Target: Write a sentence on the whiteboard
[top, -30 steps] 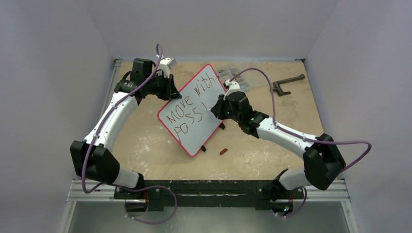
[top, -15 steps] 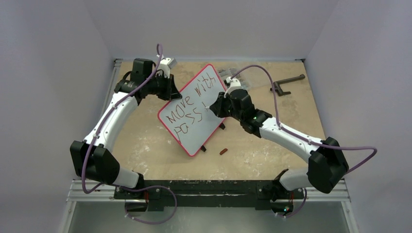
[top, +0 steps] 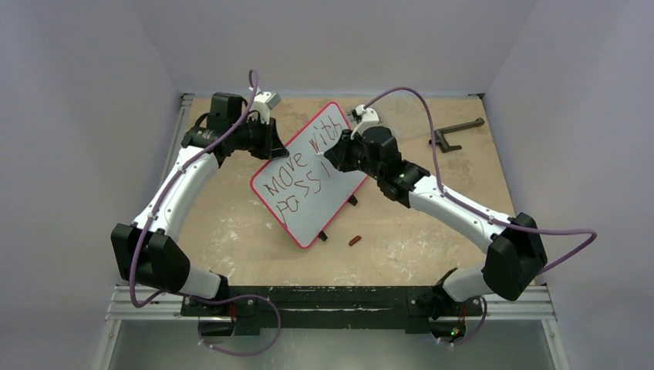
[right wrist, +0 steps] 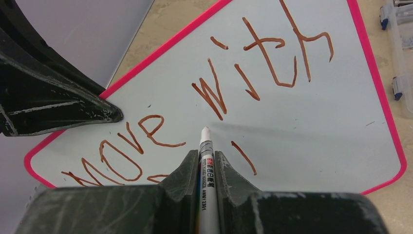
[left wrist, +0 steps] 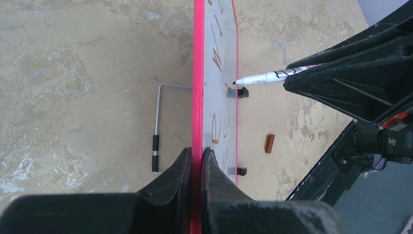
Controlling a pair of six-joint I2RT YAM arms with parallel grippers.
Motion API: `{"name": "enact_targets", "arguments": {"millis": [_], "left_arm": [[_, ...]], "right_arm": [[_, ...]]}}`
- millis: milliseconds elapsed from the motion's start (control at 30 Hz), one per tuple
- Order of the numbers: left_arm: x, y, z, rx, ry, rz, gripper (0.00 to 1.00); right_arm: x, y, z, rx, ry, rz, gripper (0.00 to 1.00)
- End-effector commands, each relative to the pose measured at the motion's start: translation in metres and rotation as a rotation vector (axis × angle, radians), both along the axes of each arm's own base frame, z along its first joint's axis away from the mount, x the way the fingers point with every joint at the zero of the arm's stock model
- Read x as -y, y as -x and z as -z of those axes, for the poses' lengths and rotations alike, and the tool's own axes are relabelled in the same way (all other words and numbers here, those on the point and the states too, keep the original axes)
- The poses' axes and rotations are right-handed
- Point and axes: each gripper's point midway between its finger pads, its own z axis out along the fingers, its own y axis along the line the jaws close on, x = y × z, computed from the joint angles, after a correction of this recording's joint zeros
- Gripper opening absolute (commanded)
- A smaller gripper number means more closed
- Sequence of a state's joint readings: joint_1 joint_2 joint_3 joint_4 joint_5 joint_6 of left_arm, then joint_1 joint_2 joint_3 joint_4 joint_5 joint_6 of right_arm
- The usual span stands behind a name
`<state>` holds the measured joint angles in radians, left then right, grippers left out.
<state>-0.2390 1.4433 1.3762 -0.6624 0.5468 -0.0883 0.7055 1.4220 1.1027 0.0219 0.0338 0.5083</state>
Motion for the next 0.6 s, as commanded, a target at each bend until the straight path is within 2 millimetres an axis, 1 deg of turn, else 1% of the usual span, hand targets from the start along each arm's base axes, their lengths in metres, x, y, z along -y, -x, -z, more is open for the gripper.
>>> {"name": "enact_targets", "arguments": {"millis": [0, 367, 567], "left_arm": [[-0.011, -0.004, -0.007, 0.073, -0.071, -0.016, 0.00], [-0.011, -0.005, -0.006, 0.072, -0.072, -0.016, 0.00], [-0.010, -0.005, -0.006, 0.071, -0.072, -0.016, 0.00]], "right_arm": [[-0.008, -0.006, -0.023, 0.033, -0.046, -0.005, 0.00], [-0.005, -0.008, 0.007, -0.018, -0.003, 0.015, 0.00], [0.000, -0.010, 0.017, -0.031, 0.024, 0.039, 0.00]]}}
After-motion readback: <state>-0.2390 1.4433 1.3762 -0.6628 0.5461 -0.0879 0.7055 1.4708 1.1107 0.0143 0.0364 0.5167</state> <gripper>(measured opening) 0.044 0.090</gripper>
